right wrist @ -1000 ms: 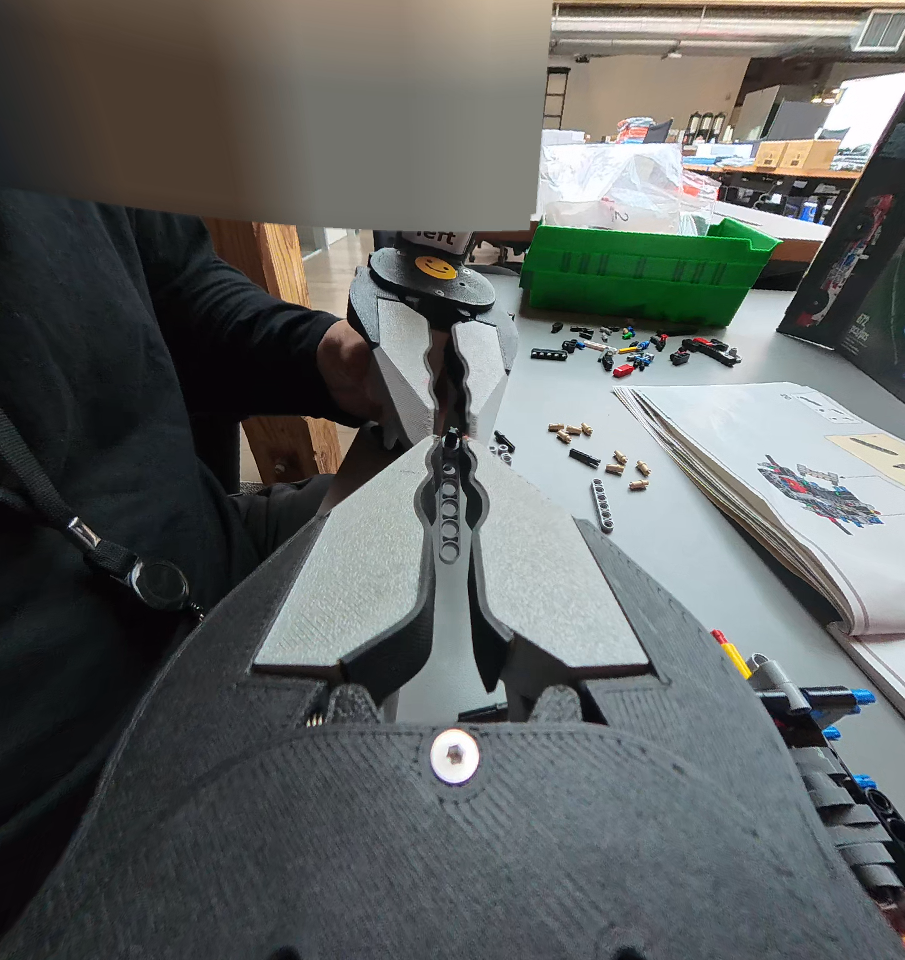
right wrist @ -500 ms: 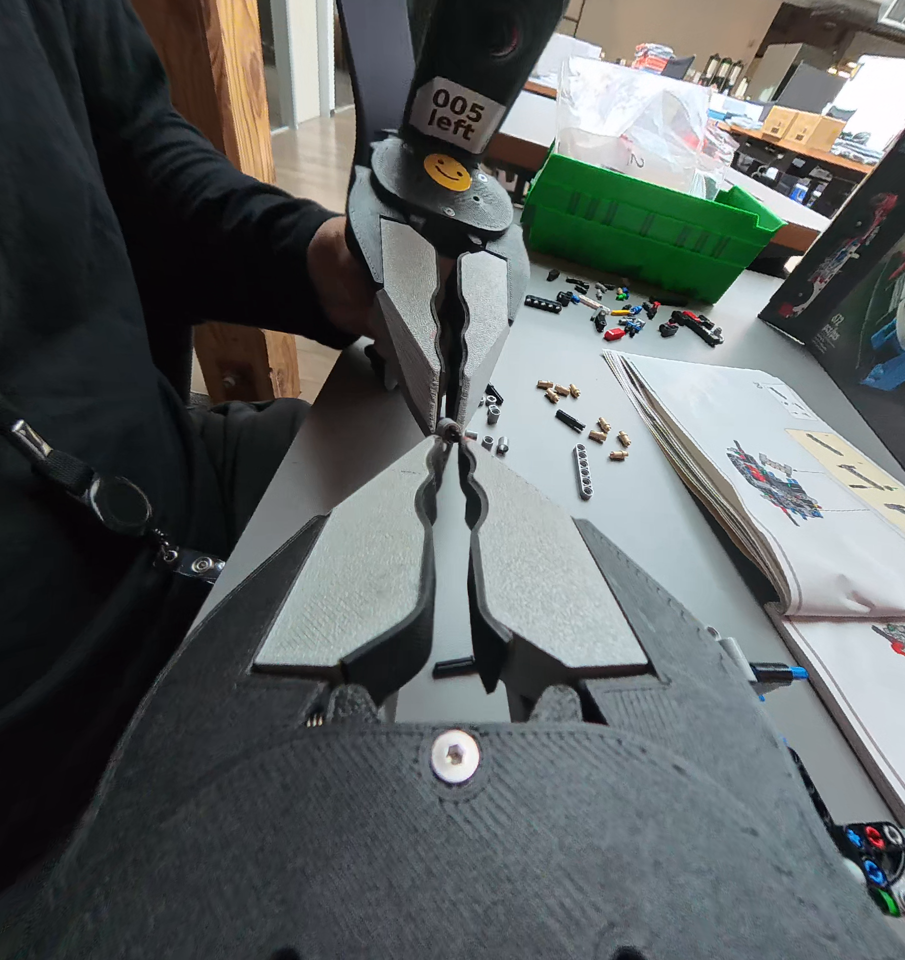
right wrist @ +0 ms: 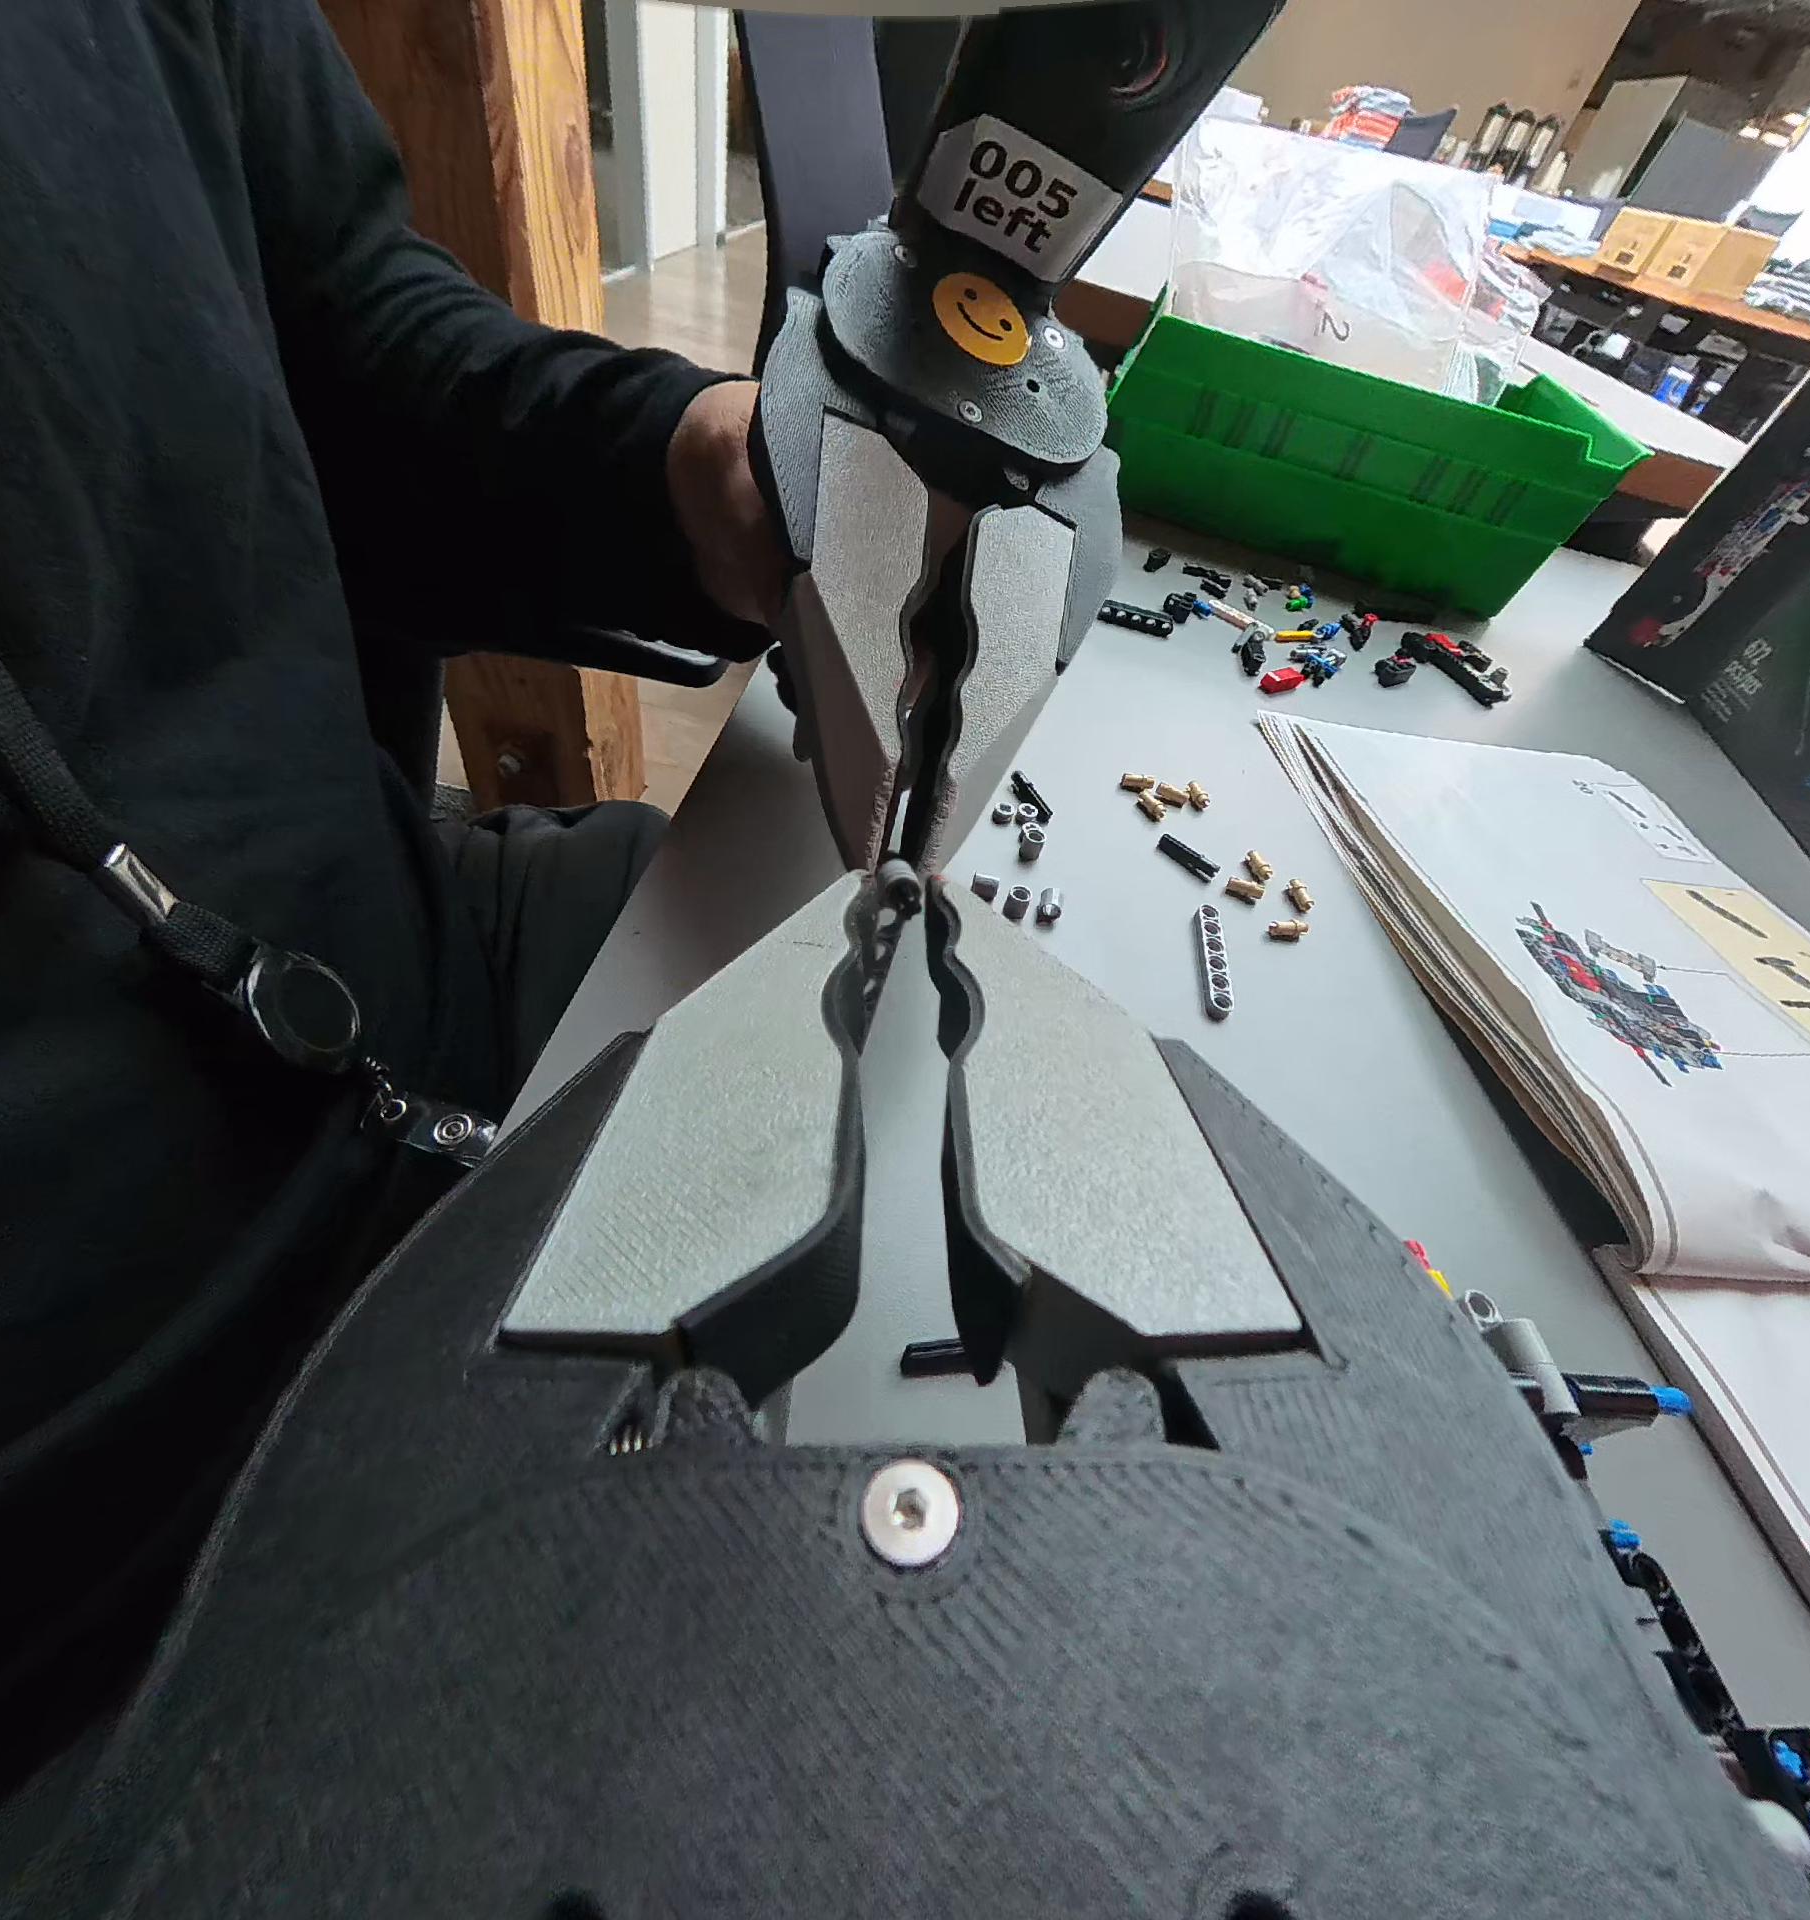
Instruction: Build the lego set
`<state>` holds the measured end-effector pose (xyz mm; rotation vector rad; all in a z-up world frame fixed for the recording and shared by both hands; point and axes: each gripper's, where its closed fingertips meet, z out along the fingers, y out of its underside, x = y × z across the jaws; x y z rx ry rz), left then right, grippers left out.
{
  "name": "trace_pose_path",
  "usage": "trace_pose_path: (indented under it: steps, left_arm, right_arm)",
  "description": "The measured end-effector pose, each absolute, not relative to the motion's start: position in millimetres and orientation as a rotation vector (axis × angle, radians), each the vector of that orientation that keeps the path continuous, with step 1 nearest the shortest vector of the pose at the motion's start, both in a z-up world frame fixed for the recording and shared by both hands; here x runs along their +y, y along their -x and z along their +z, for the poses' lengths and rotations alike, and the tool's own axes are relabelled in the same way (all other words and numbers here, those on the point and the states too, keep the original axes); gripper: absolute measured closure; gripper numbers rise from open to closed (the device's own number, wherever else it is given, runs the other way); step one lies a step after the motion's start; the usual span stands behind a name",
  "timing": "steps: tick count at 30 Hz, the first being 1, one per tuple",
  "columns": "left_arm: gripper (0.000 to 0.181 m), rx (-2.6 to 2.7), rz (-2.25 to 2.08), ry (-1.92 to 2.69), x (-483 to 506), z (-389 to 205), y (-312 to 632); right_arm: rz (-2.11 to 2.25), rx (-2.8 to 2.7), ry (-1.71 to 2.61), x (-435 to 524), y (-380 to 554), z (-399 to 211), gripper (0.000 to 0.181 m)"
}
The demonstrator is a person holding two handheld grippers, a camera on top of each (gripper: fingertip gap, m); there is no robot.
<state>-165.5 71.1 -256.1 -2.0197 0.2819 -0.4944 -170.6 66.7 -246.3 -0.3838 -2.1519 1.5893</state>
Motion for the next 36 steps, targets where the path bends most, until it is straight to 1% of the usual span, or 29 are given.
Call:
trace_pose_path:
  steps: [4,12,21,31,36]
  left_arm:
    - [0.18,0.264,-0.549,2.018,68.7,-254.9,164.6]
    - [0.18,0.27,-0.548,2.034,68.2,-257.3,162.6]
    - [0.179,0.222,-0.552,1.921,70.6,-245.6,168.3]
    - [0.179,0.216,-0.511,1.893,73.1,-245.8,169.4]
    - [0.18,0.26,-0.405,1.929,72.8,-250.9,169.7]
  right_arm:
    - [1.572,-2.158,0.375,65.7,170.3,-248.1,0.178]
    - [1.548,-2.176,0.358,63.1,169.4,-251.1,0.177]
    - [1.584,-2.151,0.4,68.2,172.8,-247.1,0.178]
    - [1.605,-2.157,0.431,69.8,173.9,-246.7,0.178]
    - [1.584,-2.198,0.443,69.3,173.4,-251.7,0.178]
